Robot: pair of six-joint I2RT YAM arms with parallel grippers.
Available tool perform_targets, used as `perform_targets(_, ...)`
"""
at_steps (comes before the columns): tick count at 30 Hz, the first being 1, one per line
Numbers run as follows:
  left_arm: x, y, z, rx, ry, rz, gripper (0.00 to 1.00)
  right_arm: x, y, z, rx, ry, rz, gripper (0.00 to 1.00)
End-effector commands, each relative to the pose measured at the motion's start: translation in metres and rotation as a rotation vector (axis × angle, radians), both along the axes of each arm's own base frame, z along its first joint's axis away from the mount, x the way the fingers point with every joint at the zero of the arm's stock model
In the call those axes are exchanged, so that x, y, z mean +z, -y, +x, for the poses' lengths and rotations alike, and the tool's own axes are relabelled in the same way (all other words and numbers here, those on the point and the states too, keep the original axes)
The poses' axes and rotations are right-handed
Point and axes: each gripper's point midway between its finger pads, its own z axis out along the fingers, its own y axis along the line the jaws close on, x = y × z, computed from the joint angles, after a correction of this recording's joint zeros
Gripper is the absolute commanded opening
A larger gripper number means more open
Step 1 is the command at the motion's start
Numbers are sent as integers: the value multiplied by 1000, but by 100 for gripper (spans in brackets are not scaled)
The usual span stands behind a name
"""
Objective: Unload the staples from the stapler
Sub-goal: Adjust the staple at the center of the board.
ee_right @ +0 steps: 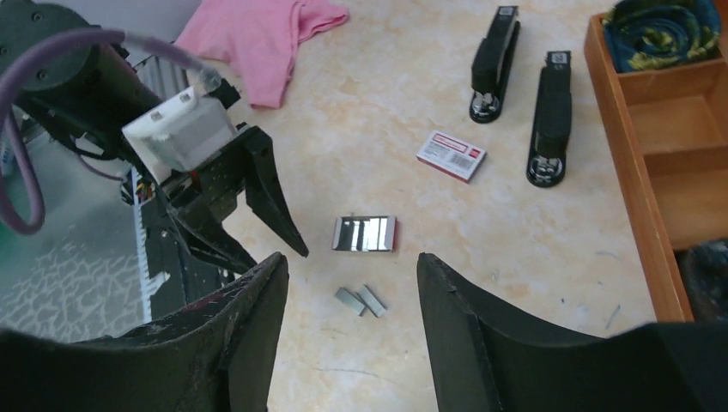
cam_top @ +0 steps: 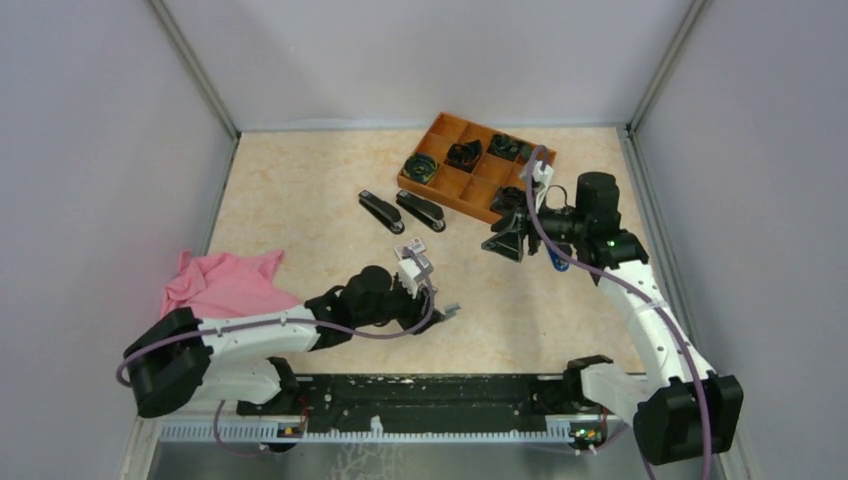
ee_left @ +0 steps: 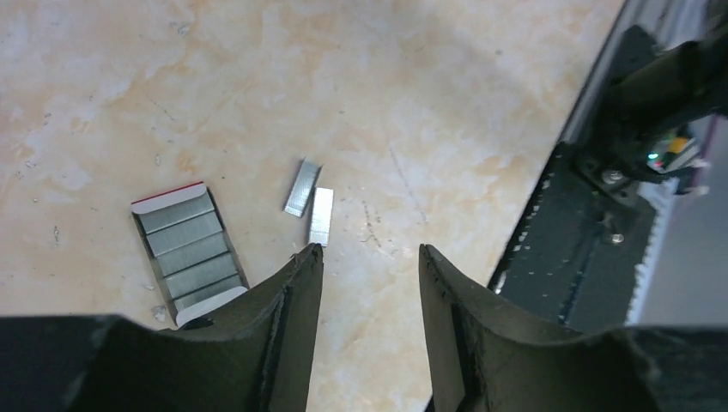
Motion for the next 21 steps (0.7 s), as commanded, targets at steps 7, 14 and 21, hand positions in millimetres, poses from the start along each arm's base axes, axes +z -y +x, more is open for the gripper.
perform_targets(7, -57, 13, 12, -25, -52, 362, 47, 21, 14, 7, -56, 71, 50, 57)
perform_targets(14, -74, 18, 20, -47, -47, 462, 49, 17, 17, 10, -70, 72, 44, 57)
perform_targets(21, -83, 25, 24, -79, -50, 513, 50, 13, 17, 12, -72, 65, 39, 57)
